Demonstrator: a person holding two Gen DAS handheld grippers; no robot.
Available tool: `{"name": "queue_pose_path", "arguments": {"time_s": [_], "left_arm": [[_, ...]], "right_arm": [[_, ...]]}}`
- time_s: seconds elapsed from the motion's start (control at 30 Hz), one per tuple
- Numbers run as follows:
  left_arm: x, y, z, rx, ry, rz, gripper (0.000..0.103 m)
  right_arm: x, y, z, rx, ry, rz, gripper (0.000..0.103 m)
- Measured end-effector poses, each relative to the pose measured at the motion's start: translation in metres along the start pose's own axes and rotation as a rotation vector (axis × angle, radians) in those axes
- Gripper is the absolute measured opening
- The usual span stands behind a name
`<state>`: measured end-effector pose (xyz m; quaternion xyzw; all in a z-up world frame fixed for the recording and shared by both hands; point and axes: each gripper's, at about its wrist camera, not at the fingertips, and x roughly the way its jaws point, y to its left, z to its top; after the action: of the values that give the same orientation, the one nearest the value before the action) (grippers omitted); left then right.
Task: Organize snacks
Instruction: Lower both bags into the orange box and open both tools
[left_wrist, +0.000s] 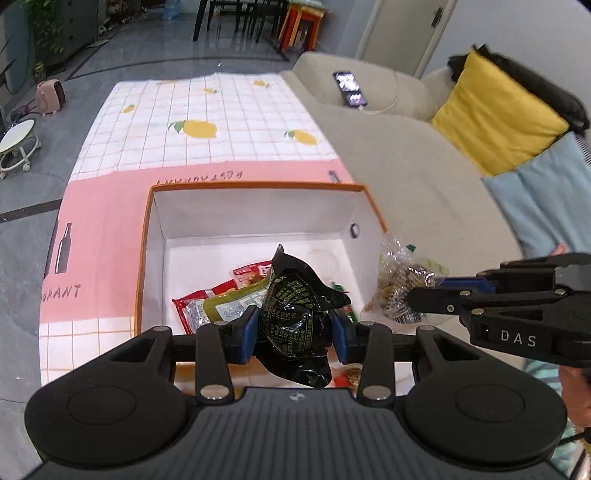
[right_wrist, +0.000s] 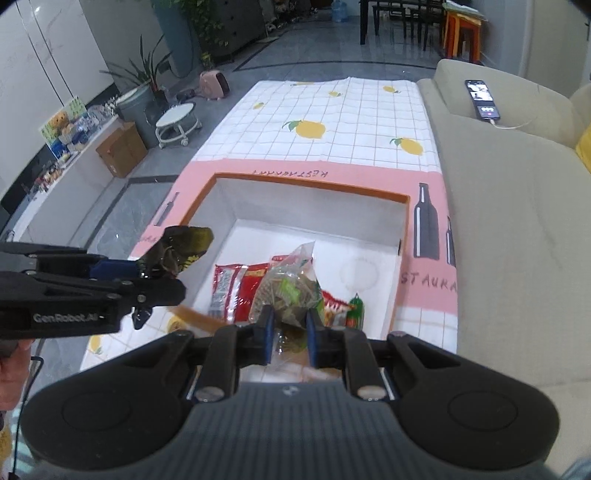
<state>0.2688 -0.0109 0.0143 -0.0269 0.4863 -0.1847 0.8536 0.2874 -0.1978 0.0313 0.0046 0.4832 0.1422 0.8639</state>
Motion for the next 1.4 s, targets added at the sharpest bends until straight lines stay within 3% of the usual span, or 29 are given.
{"name": "queue_pose_path", "arguments": {"time_s": [0.4, 0.73, 1.13, 1.23, 1.3, 1.33, 1.4], "left_arm": [[0.099, 0.019, 0.025, -0.015, 0.148, 0.041, 0.045], [0.141, 0.034, 0.032, -0.013, 0.196, 0.063, 0.045], [0.157, 0.037, 0.028, -0.017, 0.223, 0.073, 0.046], [0.155, 0.037, 0.028, -0.019, 0.214, 0.094, 0.054], [0.152, 0.036, 0.028, -0.019, 0.205, 0.099, 0.058], [0.15, 0.036, 0.029, -0.021, 0.201, 0.101, 0.062], [0.144, 0.035, 0.029, -0.023, 0.189, 0.103, 0.065]], "right_arm": [[0.098, -0.019, 0.034, -0.019, 0.107, -0.052, 0.014], [0.148, -0.032, 0.046, 0.018, 0.162, -0.063, 0.014], [0.164, -0.034, 0.048, -0.018, 0.194, -0.142, 0.021], [0.162, -0.032, 0.047, -0.035, 0.19, -0.157, 0.022], [0.16, -0.031, 0.047, -0.046, 0.187, -0.166, 0.027], [0.159, -0.03, 0.047, -0.052, 0.186, -0.175, 0.035], [0.155, -0.027, 0.046, -0.066, 0.185, -0.189, 0.038]]}}
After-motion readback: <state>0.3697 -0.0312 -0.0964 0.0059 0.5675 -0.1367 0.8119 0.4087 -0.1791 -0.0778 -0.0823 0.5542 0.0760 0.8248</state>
